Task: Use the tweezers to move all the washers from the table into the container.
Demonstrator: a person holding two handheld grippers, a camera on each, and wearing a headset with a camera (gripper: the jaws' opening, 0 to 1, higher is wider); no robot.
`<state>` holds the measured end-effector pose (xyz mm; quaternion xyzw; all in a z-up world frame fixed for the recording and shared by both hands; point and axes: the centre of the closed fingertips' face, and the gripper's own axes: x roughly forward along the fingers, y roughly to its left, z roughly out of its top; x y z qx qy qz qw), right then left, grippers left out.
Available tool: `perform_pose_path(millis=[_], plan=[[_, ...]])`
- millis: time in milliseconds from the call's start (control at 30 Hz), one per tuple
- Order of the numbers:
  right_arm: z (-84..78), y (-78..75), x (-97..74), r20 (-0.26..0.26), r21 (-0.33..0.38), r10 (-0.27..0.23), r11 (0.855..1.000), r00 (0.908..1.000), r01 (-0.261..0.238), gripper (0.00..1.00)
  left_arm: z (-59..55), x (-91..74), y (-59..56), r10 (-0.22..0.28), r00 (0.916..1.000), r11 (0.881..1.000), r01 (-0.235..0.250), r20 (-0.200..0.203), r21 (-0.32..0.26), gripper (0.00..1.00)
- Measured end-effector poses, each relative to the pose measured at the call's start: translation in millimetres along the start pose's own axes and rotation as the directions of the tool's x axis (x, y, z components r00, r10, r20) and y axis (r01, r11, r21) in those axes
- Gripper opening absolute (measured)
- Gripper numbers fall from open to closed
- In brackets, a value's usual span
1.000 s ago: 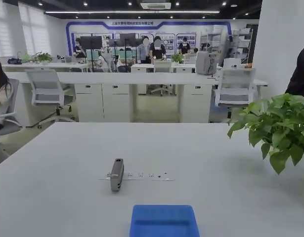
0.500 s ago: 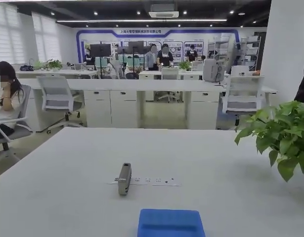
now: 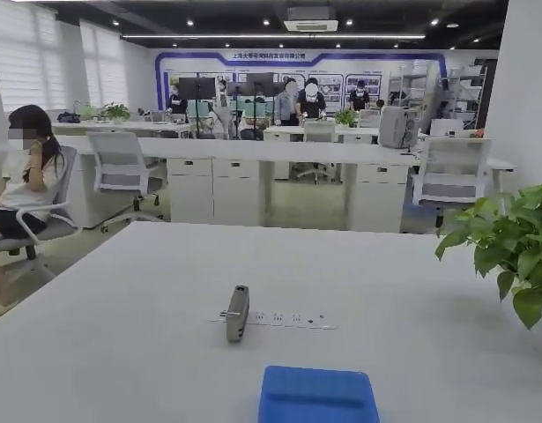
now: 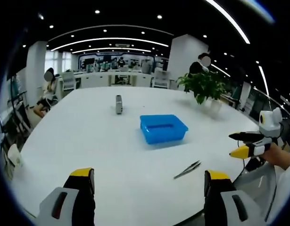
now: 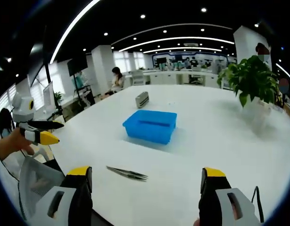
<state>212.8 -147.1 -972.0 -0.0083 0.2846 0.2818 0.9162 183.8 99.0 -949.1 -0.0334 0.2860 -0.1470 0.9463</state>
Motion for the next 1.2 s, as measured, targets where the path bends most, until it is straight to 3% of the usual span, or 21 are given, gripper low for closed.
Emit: perform_pose_path(millis=[133, 433, 567, 1033, 1200], plan=[[-2.9, -4.1, -1.4, -0.006, -0.001, -0.021, 1.000, 0.9998, 0.021, 0.99, -2.8, -2.9, 2.0, 0.025, 0.9997, 1.000, -0.025, -0.003, 0.010, 0.99], [-5.1, -6.2, -3.7, -0.009, 0.007, -0.028, 1.000, 0.9996, 0.028, 0.99, -3.2, -4.9, 2.7, 0.083, 0.9965, 0.991, -0.081, -0.008, 0.105, 0.99], [-5.9, -7.8, -3.8, -0.010, 0.007, -0.033, 0.999, 0.9994, 0.033, 0.99, -0.4, -6.0, 3.0, 0.085, 0.9964, 0.990, -0.085, 0.001, 0.111, 0.99], [-9.6, -8.8, -2.0, -0.027, -0.003, -0.032, 0.999, 0.9991, 0.032, 0.99, -6.0, -6.1, 5.6, 0.097, 0.9951, 0.990, -0.094, -0.022, 0.107, 0.99], [-8.6, -8.1, -1.4, -0.027, -0.008, -0.033, 0.999, 0.9991, 0.032, 0.99, -7.2, -5.9, 5.0, 0.104, 0.9942, 0.986, -0.099, -0.030, 0.132, 0.99]])
